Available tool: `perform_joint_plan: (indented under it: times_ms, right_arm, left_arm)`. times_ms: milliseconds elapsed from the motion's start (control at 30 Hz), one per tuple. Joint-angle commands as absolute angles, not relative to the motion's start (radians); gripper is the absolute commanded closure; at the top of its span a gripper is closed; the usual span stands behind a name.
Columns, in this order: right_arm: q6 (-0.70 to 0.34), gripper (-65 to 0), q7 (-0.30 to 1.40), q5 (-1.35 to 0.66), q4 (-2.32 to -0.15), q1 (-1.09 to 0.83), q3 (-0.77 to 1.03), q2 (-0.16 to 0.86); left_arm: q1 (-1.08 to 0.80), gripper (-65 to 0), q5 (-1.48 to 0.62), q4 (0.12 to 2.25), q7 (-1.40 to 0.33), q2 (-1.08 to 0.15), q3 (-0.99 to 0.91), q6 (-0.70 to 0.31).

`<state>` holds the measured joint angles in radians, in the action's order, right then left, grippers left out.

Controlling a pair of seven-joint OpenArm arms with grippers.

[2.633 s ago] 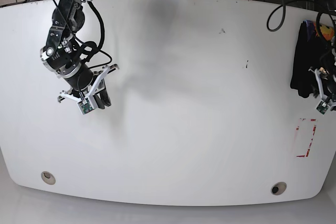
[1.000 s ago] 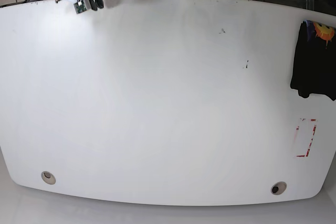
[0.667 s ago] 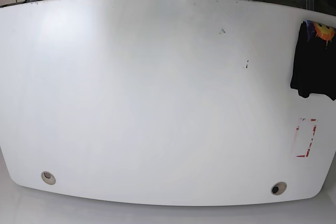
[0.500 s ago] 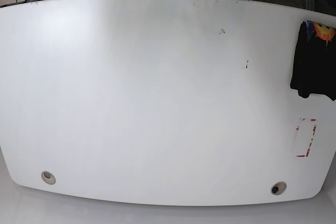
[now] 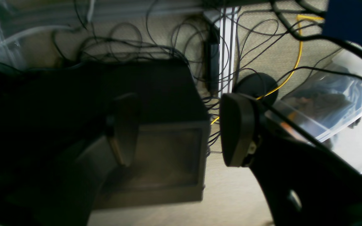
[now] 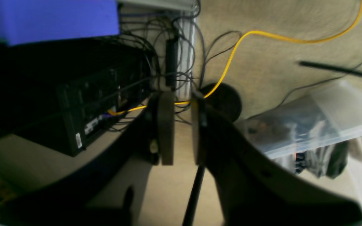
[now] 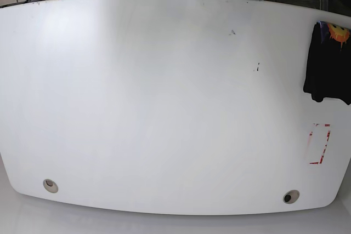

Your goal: Layout the t-shirt on the table in an organized manner, then fold the t-shirt properly

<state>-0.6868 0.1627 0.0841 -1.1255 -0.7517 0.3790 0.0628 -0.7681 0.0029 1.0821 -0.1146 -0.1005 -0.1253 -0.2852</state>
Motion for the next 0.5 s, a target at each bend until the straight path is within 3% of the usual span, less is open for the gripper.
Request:
perform_joint_plan:
  times_ms: [0,467]
  right_arm:
    - [-0.698,-9.4,0.153,0.105,-1.032,-0.708,0.383,0.076]
    - [-0.665,-9.4,0.010,0.265,-0.588,-0.433,0.377,0.114]
  left_arm:
    - [-0.722,-37.2,-0.001,0.990,-0.107,-0.105,-0.113,-0.288]
    - [-0.386,-37.2,-0.001,0.460,-0.101,-0.107,-0.105,-0.286]
